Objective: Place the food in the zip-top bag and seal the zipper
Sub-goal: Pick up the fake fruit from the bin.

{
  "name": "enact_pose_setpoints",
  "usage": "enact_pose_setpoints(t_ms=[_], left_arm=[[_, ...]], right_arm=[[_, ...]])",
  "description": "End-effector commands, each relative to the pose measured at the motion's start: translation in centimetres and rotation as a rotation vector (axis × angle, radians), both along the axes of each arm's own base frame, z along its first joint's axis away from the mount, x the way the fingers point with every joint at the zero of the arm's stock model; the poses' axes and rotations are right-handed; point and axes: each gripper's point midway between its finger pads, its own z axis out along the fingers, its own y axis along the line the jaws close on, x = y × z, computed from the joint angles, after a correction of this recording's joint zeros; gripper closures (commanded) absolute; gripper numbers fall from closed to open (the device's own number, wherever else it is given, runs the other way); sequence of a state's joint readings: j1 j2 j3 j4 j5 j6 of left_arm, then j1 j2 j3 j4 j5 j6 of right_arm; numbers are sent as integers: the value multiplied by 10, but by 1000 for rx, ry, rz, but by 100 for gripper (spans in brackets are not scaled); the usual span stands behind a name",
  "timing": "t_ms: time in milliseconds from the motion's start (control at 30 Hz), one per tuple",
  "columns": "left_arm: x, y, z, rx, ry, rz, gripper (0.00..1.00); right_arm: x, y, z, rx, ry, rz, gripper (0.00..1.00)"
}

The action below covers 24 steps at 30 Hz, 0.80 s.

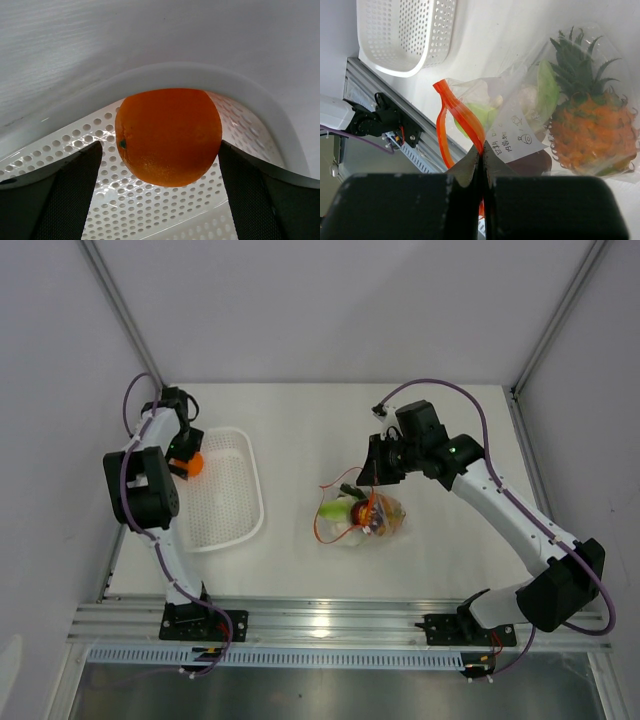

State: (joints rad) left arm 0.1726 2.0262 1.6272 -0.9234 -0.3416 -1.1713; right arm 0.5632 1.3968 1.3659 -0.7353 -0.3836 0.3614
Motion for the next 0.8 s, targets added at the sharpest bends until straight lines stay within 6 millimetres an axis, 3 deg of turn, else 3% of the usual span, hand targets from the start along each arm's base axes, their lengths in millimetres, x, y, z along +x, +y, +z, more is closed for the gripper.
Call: enact_pose_setpoints(t_ms=[0, 200, 333, 433, 533, 600, 767], left_arm=[[-1, 5, 5, 4, -5, 31, 3], [-5, 7, 4, 7, 7, 50, 7], [-9, 10, 3, 13, 11, 66, 19], [-13, 12, -1, 11, 14, 69, 33], [-16, 11, -1, 10, 6, 55, 55], [-14, 7, 1, -10, -14, 44, 64], [-22, -12, 5, -53, -57, -4, 99]], right_arm=[[8, 2, 21, 35, -65, 5, 100], [6, -1, 25, 36, -72, -9, 100], [6, -2, 28, 40, -75, -17, 100], [5, -2, 31, 46, -80, -21, 100], [5, -3, 31, 43, -75, -27, 100], [5, -4, 31, 46, -72, -32, 100], [8, -7, 31, 29, -60, -59, 100]])
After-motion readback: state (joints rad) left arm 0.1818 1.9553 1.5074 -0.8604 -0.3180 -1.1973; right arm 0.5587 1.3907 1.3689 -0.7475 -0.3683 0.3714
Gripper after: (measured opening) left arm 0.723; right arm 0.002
